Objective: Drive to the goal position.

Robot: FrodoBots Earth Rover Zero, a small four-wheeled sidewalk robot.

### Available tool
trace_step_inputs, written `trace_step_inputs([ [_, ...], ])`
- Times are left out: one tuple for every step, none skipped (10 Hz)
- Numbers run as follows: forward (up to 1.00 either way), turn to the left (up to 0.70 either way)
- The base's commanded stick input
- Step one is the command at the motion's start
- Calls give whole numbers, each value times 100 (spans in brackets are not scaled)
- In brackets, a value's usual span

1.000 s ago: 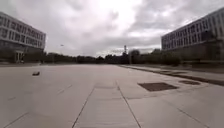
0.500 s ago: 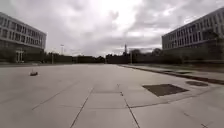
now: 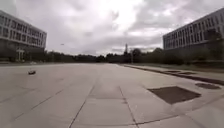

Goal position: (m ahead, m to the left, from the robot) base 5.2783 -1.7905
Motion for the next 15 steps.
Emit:
trace_step_inputs([
  [70, 0],
  [70, 0],
  [70, 0],
  [70, 0],
  [70, 0],
  [70, 0],
  [70, 0],
  [70, 0],
  [70, 0],
  [70, 0],
  [70, 0],
  [70, 0],
  [70, -17],
  [70, -35],
  [70, -35],
])
